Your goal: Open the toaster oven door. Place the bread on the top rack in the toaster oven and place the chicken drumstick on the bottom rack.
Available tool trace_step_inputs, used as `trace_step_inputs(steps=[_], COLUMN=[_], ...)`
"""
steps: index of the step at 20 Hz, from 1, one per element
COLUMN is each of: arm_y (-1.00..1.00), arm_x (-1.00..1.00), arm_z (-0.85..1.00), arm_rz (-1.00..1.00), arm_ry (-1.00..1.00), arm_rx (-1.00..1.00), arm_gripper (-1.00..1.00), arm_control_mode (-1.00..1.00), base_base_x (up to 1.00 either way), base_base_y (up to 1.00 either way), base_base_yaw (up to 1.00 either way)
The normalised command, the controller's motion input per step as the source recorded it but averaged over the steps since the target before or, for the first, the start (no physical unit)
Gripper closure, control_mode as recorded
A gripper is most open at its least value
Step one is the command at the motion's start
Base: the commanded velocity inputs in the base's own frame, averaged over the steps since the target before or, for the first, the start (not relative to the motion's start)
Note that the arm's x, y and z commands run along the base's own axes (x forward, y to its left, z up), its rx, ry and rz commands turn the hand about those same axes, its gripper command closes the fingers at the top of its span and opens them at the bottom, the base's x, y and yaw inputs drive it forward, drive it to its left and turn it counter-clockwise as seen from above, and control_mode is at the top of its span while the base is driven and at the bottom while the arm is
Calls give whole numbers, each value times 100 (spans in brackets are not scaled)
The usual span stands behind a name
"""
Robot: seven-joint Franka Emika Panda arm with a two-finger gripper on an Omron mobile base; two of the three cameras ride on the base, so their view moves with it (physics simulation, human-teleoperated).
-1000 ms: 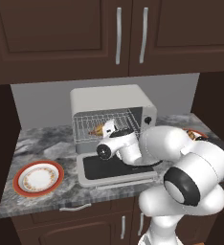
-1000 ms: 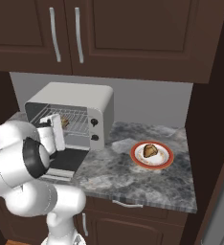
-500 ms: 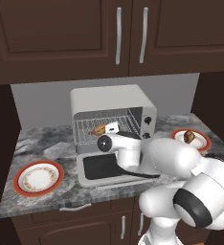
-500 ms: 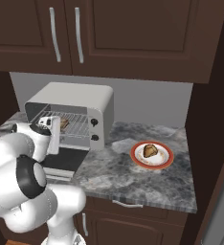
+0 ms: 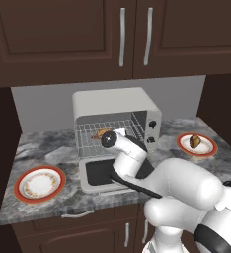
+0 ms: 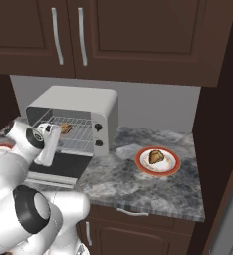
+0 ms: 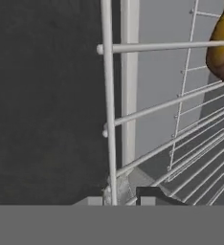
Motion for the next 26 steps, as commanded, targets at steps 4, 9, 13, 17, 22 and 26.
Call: trace_step_inputs(steps=[4,9,13,17,22,26], arm_y=[10,7,6,6,1,-2], arm_x=[-56,-60,-60,-49,-12,-8], arm_z=[-11,-11,-14,-17,20,50], arm_rz=[-9,-9,-8,-8,-1,0], arm_ry=[23,21,18,21,6,-2], arm_rx=[3,4,4,2,4,3], arm_gripper=[100,100,100,100,100,100], arm_control_mode=[-100,-100,-100,-100,-100,-100], base_base_x=[0,0,0,0,0,0], base_base_y=[0,0,0,0,0,0], base_base_yaw=[0,0,0,0,0,0])
